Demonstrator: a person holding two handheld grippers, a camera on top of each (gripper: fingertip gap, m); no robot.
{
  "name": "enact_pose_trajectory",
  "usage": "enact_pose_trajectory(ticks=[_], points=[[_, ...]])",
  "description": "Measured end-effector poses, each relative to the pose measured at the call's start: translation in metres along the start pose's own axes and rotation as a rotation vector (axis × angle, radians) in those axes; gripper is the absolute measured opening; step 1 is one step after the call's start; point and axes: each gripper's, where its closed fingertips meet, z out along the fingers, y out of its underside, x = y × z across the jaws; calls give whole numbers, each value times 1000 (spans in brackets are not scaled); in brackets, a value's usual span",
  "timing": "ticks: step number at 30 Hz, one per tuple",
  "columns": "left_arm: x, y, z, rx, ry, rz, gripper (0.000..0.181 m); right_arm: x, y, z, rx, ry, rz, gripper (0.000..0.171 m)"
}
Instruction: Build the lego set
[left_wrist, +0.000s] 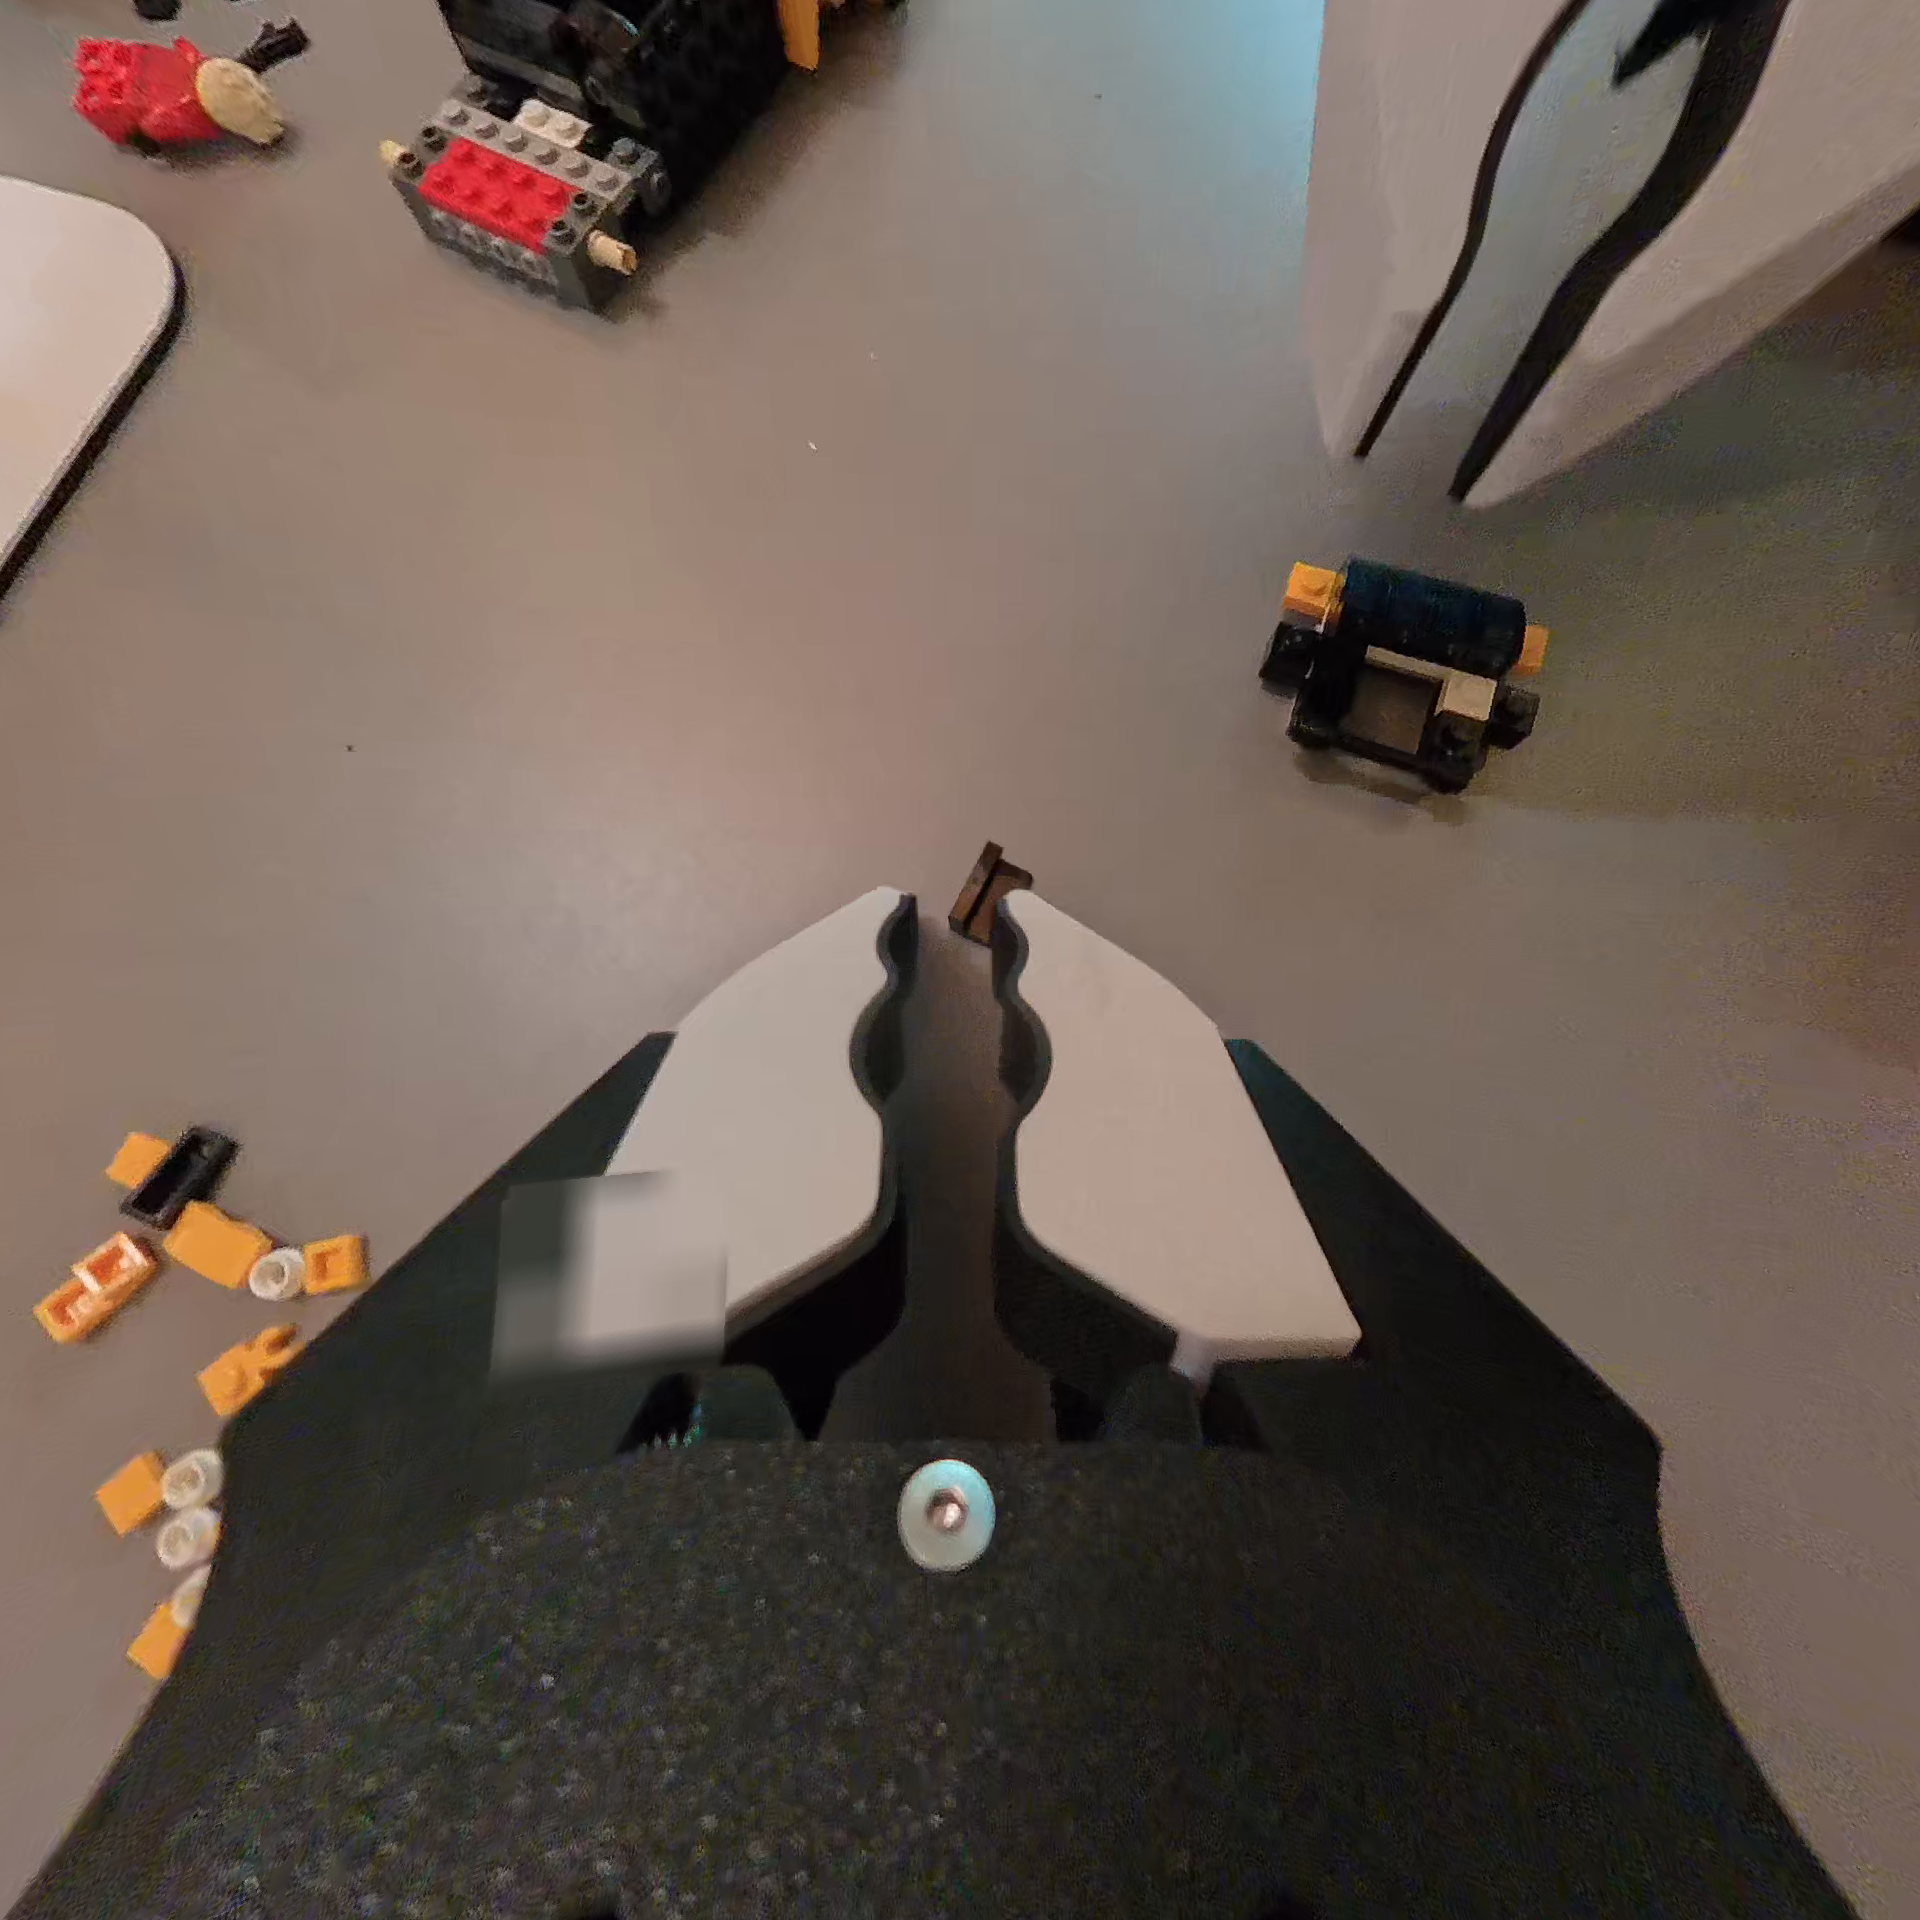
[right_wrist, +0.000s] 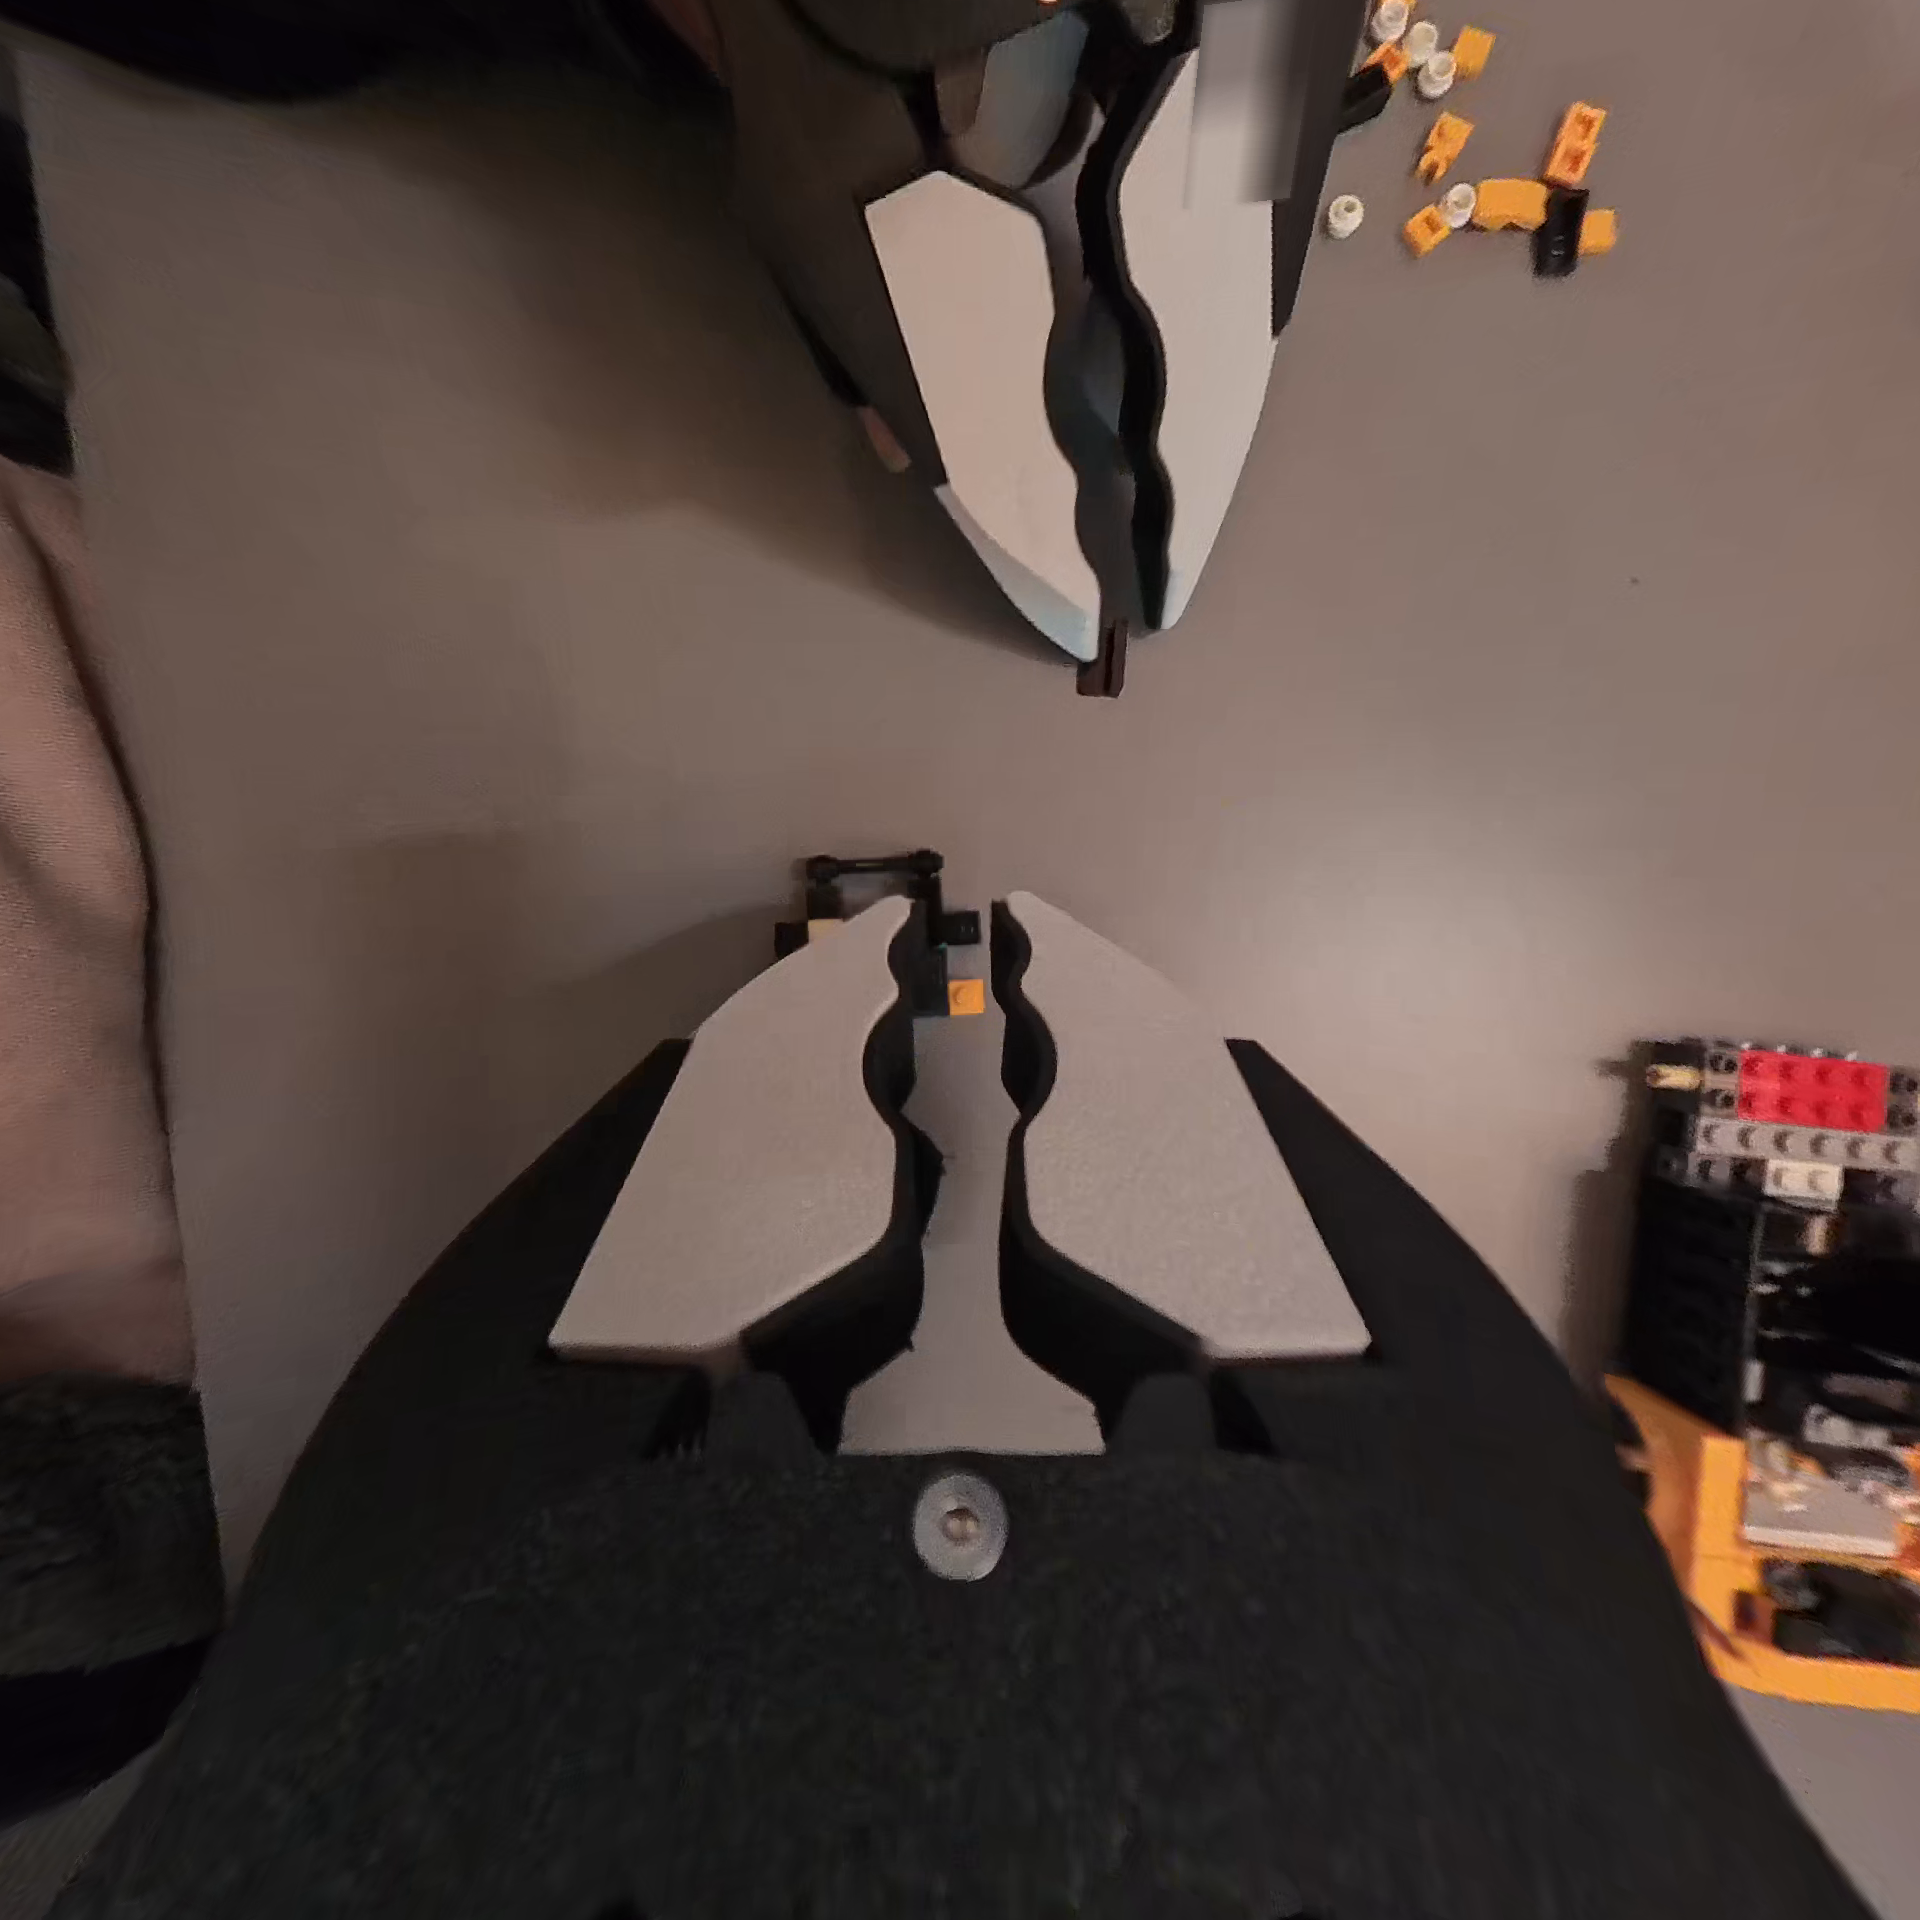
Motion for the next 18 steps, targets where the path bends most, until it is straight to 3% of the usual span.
enact_pose_trajectory(ticks=[7, 13, 18], points=[[8, -3, 3, -31, 19, 66, 3, -23, 40, 4, 17, 40, 44, 15], [42, -18, -1, 39, 155, 61, 3, -47, 41, 16, 76, 88, 19, 14], [60, -26, -3, 67, 221, 37, 2, -59, 39, 26, 87, 29, -5, 10]])
